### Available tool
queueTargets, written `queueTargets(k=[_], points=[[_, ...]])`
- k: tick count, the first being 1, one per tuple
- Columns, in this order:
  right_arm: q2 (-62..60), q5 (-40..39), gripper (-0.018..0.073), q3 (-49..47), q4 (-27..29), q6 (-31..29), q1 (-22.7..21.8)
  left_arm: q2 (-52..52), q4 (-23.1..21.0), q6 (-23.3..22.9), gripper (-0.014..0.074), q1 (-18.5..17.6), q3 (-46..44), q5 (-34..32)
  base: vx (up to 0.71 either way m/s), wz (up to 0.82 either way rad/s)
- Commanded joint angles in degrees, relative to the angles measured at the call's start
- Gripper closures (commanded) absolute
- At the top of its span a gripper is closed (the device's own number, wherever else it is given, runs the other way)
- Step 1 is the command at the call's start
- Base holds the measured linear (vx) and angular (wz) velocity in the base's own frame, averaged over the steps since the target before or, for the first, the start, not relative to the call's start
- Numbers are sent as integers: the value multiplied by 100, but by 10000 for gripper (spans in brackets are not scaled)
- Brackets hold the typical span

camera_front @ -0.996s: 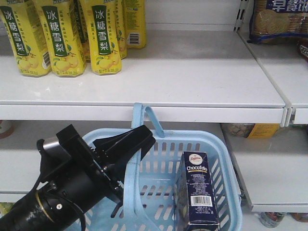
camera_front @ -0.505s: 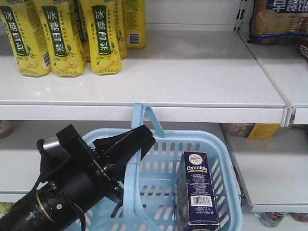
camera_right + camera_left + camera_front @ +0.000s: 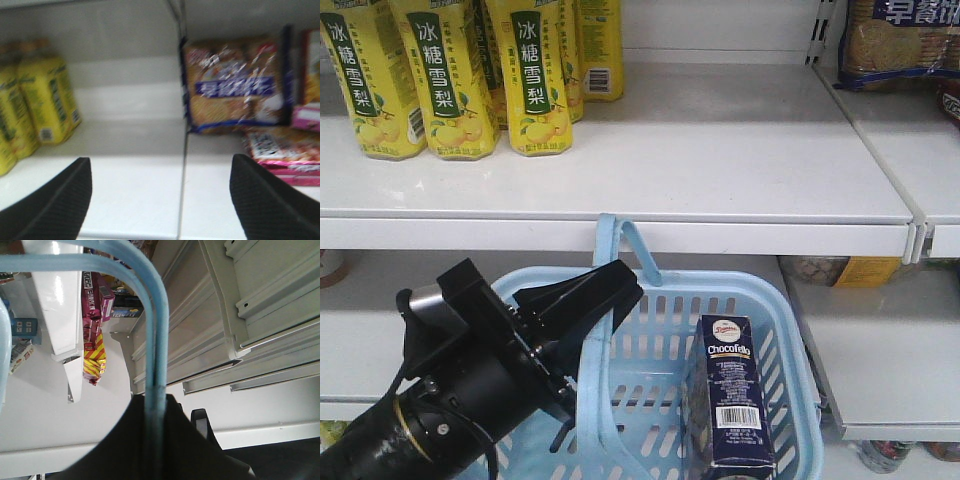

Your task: Left arm holds basket, right arm returns cookies

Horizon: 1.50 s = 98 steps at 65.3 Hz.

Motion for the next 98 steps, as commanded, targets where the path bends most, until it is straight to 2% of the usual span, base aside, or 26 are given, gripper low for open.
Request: queueTargets(k=[1, 9, 23, 36, 73, 82, 98], points=[[192, -207, 24, -181, -37, -32, 364, -176, -236, 37, 599, 14, -159, -999, 0, 0], [400, 20, 24, -181, -37, 50, 922, -176, -236, 37, 599, 14, -159, -999, 0, 0], [833, 462, 24, -181, -37, 528, 1808, -176, -236, 37, 599, 14, -159, -999, 0, 0], [1232, 720, 24, -181, -27, 1153, 2385, -176, -236, 37, 599, 14, -159, -999, 0, 0], [1868, 1321, 24, -181, 4, 3109, 3326, -176, -236, 37, 599, 14, -159, -999, 0, 0], [1868, 1658, 24, -181, 24, 3359, 3331, -176, -236, 37, 599, 14, -159, -999, 0, 0], [1996, 1903, 24, -181, 273, 3353, 3331, -176, -236, 37, 599, 14, -159, -999, 0, 0]])
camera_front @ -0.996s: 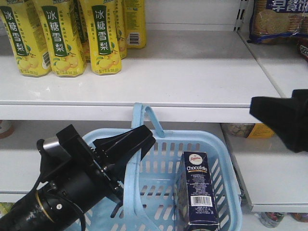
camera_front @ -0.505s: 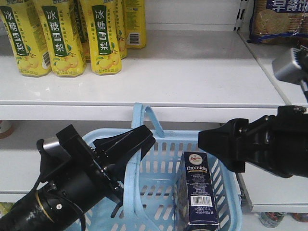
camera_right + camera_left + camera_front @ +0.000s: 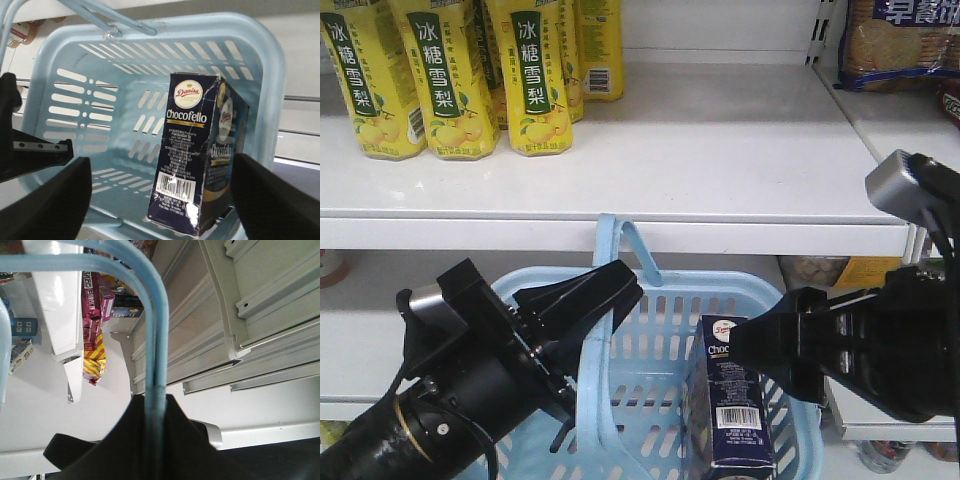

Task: Left arm holds basket, right arm returns cookies
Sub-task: 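Move the open right gripper down over the Chocofello box in the basket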

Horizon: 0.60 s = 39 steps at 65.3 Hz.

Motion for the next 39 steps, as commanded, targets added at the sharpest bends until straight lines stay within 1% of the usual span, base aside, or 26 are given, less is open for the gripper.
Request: queueTargets(k=[1, 10, 22, 39], points=[[79, -233, 24, -181, 109, -21, 8, -176, -236, 37, 599, 14, -159, -999, 0, 0], [265, -241, 24, -181, 115, -76, 22, -176, -236, 37, 599, 14, -159, -999, 0, 0], [483, -246, 24, -181, -124, -96, 336, -176, -236, 37, 599, 14, -159, -999, 0, 0], [701, -253, 24, -181, -235, -101, 336, -176, -236, 37, 599, 14, -159, -999, 0, 0]])
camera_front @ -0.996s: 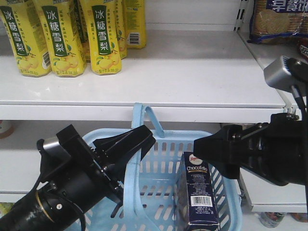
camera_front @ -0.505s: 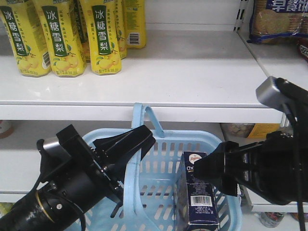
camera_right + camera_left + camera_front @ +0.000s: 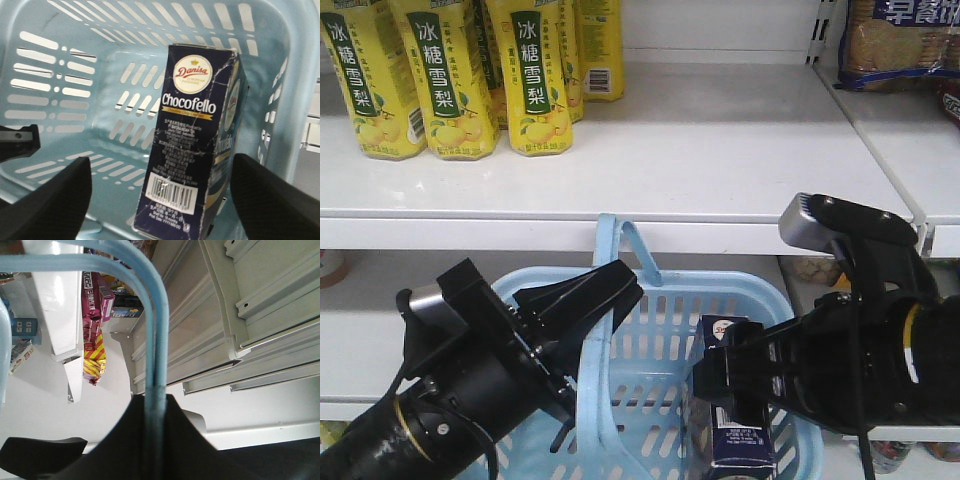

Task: Left arm holds basket, right arm returns cookies
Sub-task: 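Move the open right gripper down over the Chocofello box in the basket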

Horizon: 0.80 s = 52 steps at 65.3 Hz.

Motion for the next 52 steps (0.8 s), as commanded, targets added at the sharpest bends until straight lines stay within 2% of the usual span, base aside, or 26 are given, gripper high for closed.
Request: queueTargets(k=[1, 10, 39, 52], points=[[21, -287, 24, -181, -128, -73, 2, -176, -236, 37, 599, 14, -159, -999, 0, 0], [124, -299, 24, -181, -369, -67, 2, -176, -236, 37, 599, 14, -159, -999, 0, 0], [454, -446, 24, -181, -369, -73, 2, -176, -236, 37, 599, 14, -159, -999, 0, 0], [557, -466, 24, -181, -549, -68, 2, -176, -236, 37, 599, 14, -159, -999, 0, 0]])
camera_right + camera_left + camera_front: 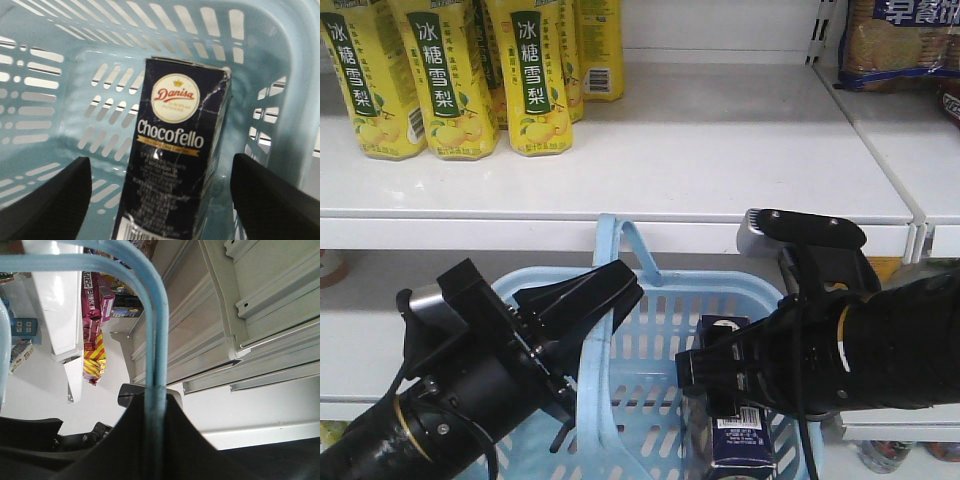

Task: Left arm holds basket, right arm returns cookies
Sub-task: 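Move the open right gripper down over the Chocofello box in the basket, then close the right gripper on the top of the Chocofello box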

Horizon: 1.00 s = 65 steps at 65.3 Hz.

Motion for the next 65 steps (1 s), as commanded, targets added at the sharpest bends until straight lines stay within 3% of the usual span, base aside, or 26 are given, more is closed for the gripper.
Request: queueTargets(k=[1, 65], points=[[-53, -286, 24, -181, -148, -63, 2, -176, -236, 37, 599, 14, -159, -999, 0, 0], [636, -446, 28, -181, -427, -67, 2, -176, -236, 37, 599, 14, -159, -999, 0, 0]])
